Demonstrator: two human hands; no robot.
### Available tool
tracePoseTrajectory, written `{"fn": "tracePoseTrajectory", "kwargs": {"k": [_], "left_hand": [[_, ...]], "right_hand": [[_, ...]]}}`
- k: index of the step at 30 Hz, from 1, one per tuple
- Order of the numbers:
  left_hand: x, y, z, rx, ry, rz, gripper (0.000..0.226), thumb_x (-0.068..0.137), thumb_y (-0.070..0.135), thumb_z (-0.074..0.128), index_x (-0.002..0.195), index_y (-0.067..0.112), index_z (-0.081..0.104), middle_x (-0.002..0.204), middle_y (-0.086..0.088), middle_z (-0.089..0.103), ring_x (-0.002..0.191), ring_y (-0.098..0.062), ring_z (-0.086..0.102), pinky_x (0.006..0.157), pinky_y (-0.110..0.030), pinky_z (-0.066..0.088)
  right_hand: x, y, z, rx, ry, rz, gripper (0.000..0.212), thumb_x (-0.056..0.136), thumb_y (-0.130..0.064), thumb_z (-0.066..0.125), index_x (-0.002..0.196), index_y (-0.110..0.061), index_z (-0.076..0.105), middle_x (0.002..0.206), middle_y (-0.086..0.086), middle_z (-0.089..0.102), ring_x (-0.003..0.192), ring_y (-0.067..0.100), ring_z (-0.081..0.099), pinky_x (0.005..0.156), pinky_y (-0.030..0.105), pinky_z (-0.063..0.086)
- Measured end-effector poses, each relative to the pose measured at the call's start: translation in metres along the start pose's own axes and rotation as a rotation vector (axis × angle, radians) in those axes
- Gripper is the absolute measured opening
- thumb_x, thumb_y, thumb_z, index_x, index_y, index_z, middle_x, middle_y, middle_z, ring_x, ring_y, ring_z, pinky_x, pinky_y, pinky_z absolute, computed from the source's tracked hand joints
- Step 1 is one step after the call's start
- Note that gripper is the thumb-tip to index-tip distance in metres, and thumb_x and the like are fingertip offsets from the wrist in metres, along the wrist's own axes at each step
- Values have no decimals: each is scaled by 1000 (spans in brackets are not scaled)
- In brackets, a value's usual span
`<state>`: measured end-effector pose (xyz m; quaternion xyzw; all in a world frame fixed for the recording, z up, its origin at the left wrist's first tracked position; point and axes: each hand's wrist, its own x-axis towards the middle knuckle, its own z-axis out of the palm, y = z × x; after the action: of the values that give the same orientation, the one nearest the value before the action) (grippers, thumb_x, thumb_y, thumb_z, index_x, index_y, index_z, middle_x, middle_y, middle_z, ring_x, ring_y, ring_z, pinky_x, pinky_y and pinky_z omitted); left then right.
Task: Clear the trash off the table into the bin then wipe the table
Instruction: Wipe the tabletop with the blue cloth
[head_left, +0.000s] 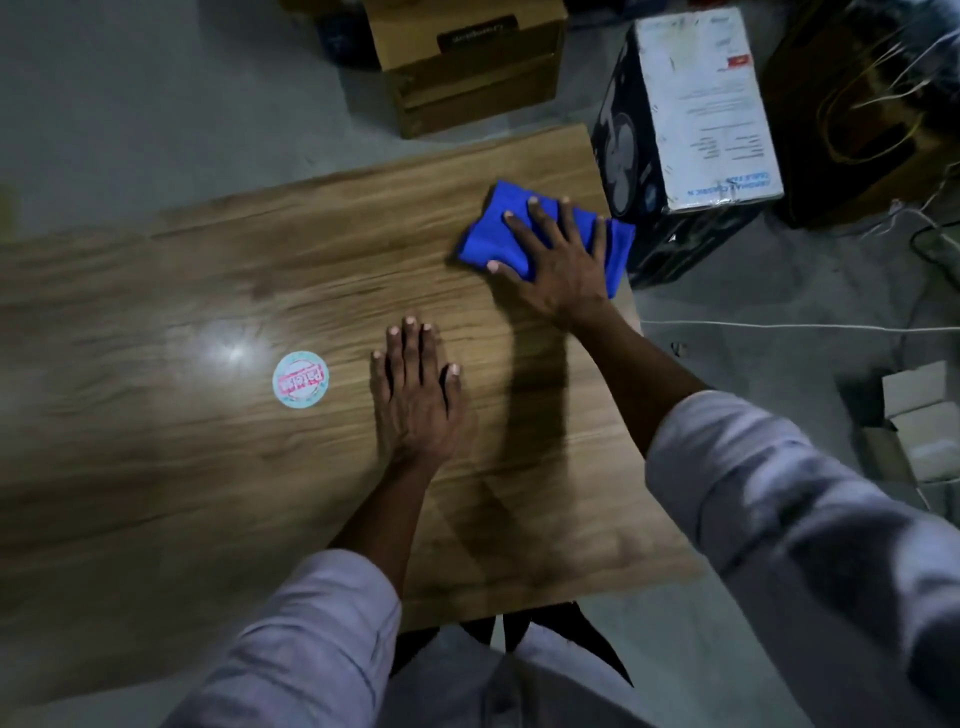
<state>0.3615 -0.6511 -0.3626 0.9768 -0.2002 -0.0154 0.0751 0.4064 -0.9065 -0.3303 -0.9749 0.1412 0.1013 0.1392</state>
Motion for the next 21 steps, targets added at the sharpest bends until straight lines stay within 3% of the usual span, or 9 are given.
{"fn": "tracePoseTrajectory", "kwargs": {"k": [3,5,8,10,13,15,16,18,21], "left_hand": [[-19,-3,-3,9,-15,13,62,105,43,27,159,13,26,169,-8,16,157,-25,11,124,-52,16],[-37,-5,-7,17,-27,23,61,106,42,26,160,14,25,169,-9,14,157,-25,10,124,-52,16],[-68,-11,-17,13,-52,44,60,106,41,27,160,15,24,169,-9,13,157,-26,9,123,-53,17],[-88,-15,-22,26,-77,63,61,106,42,26,161,16,22,169,-9,11,157,-25,8,123,-52,17],[-107,-19,-26,45,-105,66,62,105,43,28,161,17,21,170,-7,11,157,-24,7,125,-50,13],[-114,-19,-27,26,-107,61,62,104,43,31,160,17,24,169,-7,14,157,-24,9,125,-50,13],[-116,-19,-26,18,-105,59,63,103,43,33,160,17,26,169,-7,15,157,-24,10,125,-50,13],[-120,-21,-25,2,-104,60,63,102,43,35,159,17,29,168,-7,18,156,-24,13,125,-49,14],[-126,-25,-24,-38,-99,73,63,101,43,41,157,17,34,167,-7,22,155,-24,17,124,-49,16]], "right_hand": [[-37,-7,14,-12,2,-116,73,95,-74,27,160,-40,24,169,-4,17,157,35,5,120,67,-1],[-87,-10,26,54,13,-185,62,99,-51,45,157,-33,33,167,1,26,155,39,14,121,68,7],[-165,-17,30,158,-115,-225,70,93,-12,65,155,-29,39,166,5,27,154,41,15,123,63,10],[-194,-22,6,147,-334,-255,69,90,-5,64,150,-33,47,163,2,34,152,33,26,123,51,25],[-177,-16,-44,121,-326,-252,61,83,-13,70,140,-32,59,143,9,59,127,32,58,105,44,47],[-146,-9,-64,153,-133,-136,67,85,-33,69,148,-36,48,153,10,49,135,35,51,109,54,43],[-131,-9,-65,131,-86,-75,71,87,-41,68,152,-38,40,160,6,39,144,34,40,115,63,32],[-110,-11,-47,62,-146,39,76,92,-48,62,159,-39,26,168,-1,21,155,31,15,117,73,10],[-122,-20,1,-5,-219,69,77,97,-48,53,160,-43,10,172,-2,-2,156,37,-7,116,74,-1]]}}
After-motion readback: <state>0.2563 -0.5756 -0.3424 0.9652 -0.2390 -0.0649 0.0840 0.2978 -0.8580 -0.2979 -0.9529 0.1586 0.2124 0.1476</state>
